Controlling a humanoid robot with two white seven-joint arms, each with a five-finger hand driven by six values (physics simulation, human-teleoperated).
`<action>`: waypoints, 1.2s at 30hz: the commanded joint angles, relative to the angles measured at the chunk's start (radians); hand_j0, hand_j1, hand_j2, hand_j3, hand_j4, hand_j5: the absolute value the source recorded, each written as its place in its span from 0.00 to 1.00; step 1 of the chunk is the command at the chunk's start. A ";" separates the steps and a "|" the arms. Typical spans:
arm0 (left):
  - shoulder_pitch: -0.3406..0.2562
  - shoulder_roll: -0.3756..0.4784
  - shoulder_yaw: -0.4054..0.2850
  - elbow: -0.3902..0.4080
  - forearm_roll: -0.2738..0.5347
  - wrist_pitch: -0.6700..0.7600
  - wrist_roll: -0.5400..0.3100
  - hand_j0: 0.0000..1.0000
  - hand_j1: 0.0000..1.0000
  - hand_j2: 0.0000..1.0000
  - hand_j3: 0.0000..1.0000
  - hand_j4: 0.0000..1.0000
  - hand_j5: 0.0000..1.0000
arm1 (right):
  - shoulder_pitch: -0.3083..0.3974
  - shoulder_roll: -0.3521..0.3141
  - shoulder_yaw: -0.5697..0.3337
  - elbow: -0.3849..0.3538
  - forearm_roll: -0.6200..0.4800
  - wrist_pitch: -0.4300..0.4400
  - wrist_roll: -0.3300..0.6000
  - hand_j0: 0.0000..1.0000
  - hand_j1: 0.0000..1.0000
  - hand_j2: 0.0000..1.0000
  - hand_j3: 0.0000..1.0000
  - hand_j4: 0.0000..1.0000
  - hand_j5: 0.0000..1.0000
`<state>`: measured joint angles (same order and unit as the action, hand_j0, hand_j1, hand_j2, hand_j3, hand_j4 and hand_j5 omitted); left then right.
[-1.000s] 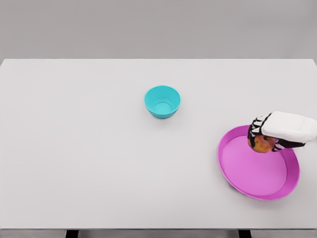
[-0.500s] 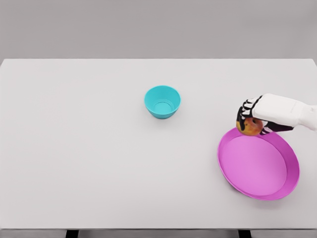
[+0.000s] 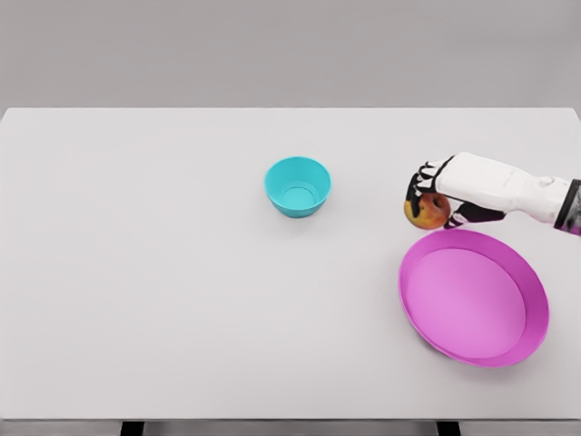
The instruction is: Put the apple from the pink plate into the blue bowl with your right arm
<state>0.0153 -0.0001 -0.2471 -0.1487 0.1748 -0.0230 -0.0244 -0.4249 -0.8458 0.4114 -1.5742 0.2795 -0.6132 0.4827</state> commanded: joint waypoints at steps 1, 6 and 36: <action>0.000 0.000 0.000 0.000 0.000 0.000 0.000 1.00 1.00 1.00 1.00 1.00 1.00 | -0.003 0.014 0.000 0.011 -0.006 0.002 -0.001 0.38 0.38 0.38 0.38 0.38 0.38; 0.000 0.000 0.000 0.000 0.000 0.000 0.000 1.00 1.00 1.00 1.00 1.00 1.00 | -0.023 0.033 0.000 0.017 -0.006 0.002 -0.001 0.38 0.38 0.38 0.38 0.38 0.38; 0.000 0.000 0.000 0.000 0.000 0.000 0.000 1.00 1.00 1.00 1.00 1.00 1.00 | -0.104 0.185 0.010 0.105 -0.003 0.002 -0.001 0.38 0.38 0.38 0.38 0.38 0.38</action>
<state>0.0153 0.0000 -0.2470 -0.1487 0.1748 -0.0230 -0.0243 -0.5307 -0.6707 0.4226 -1.4737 0.2839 -0.6136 0.4827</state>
